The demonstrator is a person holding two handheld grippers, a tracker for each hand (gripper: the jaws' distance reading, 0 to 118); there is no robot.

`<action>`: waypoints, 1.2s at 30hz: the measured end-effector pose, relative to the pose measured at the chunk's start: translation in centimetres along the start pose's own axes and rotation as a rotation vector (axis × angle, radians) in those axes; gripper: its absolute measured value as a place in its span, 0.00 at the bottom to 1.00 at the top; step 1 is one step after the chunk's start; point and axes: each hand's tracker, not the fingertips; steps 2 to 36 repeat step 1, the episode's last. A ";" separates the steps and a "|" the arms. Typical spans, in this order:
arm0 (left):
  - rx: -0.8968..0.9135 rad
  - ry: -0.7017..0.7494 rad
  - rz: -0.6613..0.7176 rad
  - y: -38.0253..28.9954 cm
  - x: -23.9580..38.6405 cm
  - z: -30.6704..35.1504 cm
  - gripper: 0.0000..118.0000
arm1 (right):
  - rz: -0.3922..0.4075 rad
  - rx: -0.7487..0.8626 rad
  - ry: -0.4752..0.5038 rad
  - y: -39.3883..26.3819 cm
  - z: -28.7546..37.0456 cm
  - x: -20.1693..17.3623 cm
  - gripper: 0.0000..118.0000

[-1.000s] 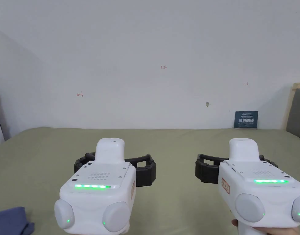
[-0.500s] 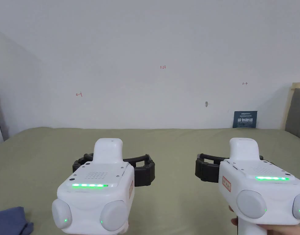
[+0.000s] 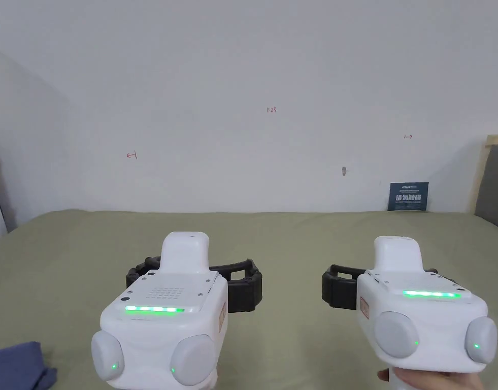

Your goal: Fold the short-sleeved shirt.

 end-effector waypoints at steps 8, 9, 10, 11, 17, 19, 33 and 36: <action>0.000 -0.001 -0.002 0.0 0.0 0.0 1.00 | 0.046 0.006 -0.033 -0.1 -0.2 -0.4 1.00; 0.000 -0.001 -0.002 0.0 0.0 0.0 1.00 | 0.046 0.006 -0.033 -0.1 -0.2 -0.4 1.00; 0.000 -0.001 -0.002 0.0 0.0 0.0 1.00 | 0.046 0.006 -0.033 -0.1 -0.2 -0.4 1.00; 0.000 -0.001 -0.002 0.0 0.0 0.0 1.00 | 0.046 0.006 -0.033 -0.1 -0.2 -0.4 1.00; 0.000 -0.001 -0.002 0.0 0.0 0.0 1.00 | 0.046 0.006 -0.033 -0.1 -0.2 -0.4 1.00; 0.000 -0.001 -0.002 0.0 0.0 0.0 1.00 | 0.046 0.006 -0.033 -0.1 -0.2 -0.4 1.00; 0.000 -0.001 -0.002 0.0 0.0 0.0 1.00 | 0.046 0.006 -0.033 -0.1 -0.2 -0.4 1.00; 0.000 -0.001 -0.002 0.0 0.0 0.0 1.00 | 0.046 0.006 -0.033 -0.1 -0.2 -0.4 1.00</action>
